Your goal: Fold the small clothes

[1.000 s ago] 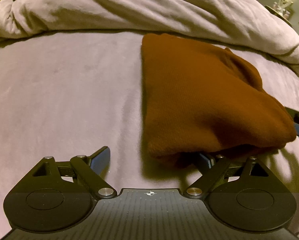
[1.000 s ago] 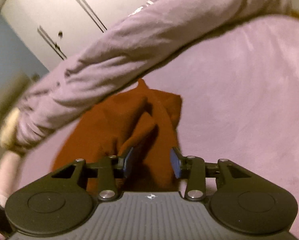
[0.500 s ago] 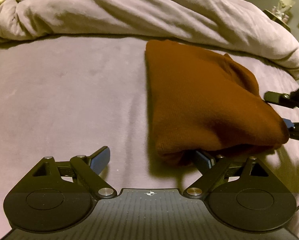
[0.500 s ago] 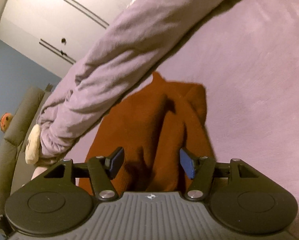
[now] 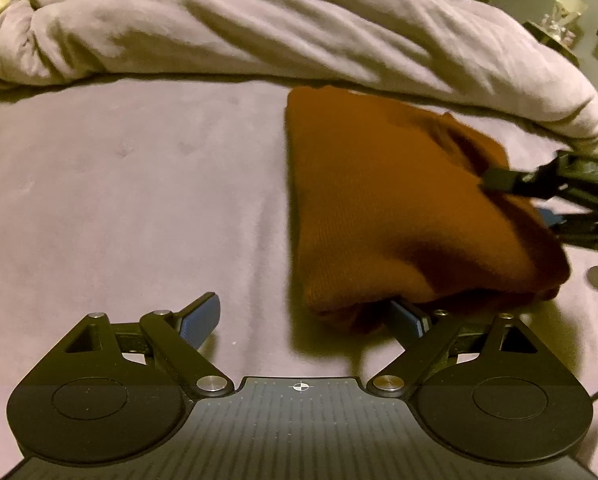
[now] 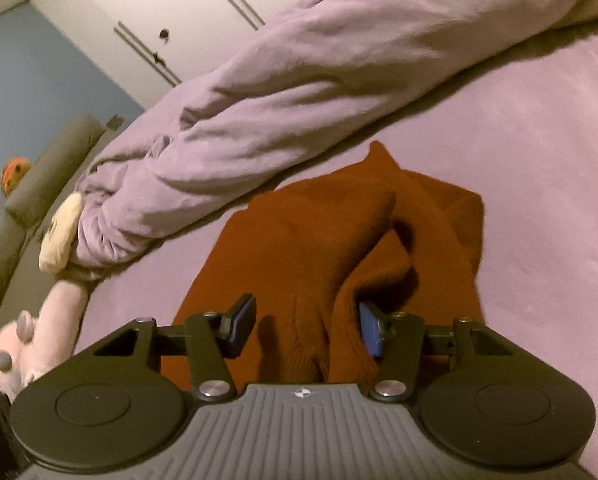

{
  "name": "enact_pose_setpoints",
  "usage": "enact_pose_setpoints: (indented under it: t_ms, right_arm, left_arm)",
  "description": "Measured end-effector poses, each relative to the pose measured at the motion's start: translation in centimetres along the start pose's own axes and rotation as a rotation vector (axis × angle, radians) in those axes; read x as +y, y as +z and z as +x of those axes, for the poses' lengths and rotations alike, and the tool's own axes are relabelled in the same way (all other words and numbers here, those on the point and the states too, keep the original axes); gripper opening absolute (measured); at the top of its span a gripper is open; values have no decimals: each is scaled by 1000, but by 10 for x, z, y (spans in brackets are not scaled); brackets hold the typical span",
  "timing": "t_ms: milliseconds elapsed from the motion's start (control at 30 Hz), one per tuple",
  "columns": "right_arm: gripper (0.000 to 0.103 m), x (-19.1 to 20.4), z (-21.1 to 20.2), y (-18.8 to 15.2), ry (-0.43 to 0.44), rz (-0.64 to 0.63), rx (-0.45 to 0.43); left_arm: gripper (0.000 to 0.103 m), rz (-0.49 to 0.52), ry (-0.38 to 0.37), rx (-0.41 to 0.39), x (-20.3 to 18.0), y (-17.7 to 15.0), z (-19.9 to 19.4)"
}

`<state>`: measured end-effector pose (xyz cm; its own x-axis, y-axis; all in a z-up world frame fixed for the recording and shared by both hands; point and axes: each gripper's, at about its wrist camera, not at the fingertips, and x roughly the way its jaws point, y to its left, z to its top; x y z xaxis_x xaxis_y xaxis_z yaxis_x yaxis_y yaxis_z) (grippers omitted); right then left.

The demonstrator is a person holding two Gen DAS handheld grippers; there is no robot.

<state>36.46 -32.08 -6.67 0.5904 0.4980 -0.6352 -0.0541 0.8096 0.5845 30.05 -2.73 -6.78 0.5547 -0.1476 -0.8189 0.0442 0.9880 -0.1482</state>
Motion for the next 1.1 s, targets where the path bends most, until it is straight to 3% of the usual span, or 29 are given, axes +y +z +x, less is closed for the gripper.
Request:
enact_pose_setpoints:
  t_ms: [133, 200, 233, 267, 300, 433, 600, 733, 767, 800, 900, 1033, 1100]
  right_arm:
    - [68, -6, 16, 4, 42, 64, 27]
    - [67, -8, 25, 8, 42, 95, 34]
    - [61, -6, 27, 9, 27, 85, 29]
    - [38, -1, 29, 10, -5, 50, 18]
    - [27, 7, 28, 10, -45, -25, 2]
    - [21, 43, 9, 5, -164, -308, -145]
    - [20, 68, -15, -11, -359, -545, -334]
    - [20, 44, 7, -27, -505, -647, -280]
    - [22, 33, 15, -28, -502, -631, -221]
    - [34, 21, 19, -27, -486, -581, -176]
    - [50, 8, -7, -18, -447, -449, -227]
    - [48, 20, -46, -21, -376, -397, -347]
    - [38, 35, -51, -29, -301, -440, -355]
  left_arm:
    - [93, 16, -2, -12, -2, 0, -7]
    - [93, 15, -3, -22, -1, 0, -13]
    - [93, 13, -3, -28, 0, 1, -16]
    - [93, 9, -3, -38, 1, 3, -20]
    - [93, 6, -2, -49, 3, 4, -24]
    - [94, 2, 21, -111, 5, 19, -36]
    - [94, 16, 30, -135, -3, 34, -30]
    - [94, 49, 42, -68, -12, 32, -1]
    - [94, 50, 46, -42, -13, 31, 7]
    - [94, 48, 61, -24, -12, 29, 13]
    - [93, 46, 95, -29, -6, 29, 10]
    - [93, -35, 40, -102, -7, 41, -6]
    - [94, -21, 26, -123, -17, 47, -3]
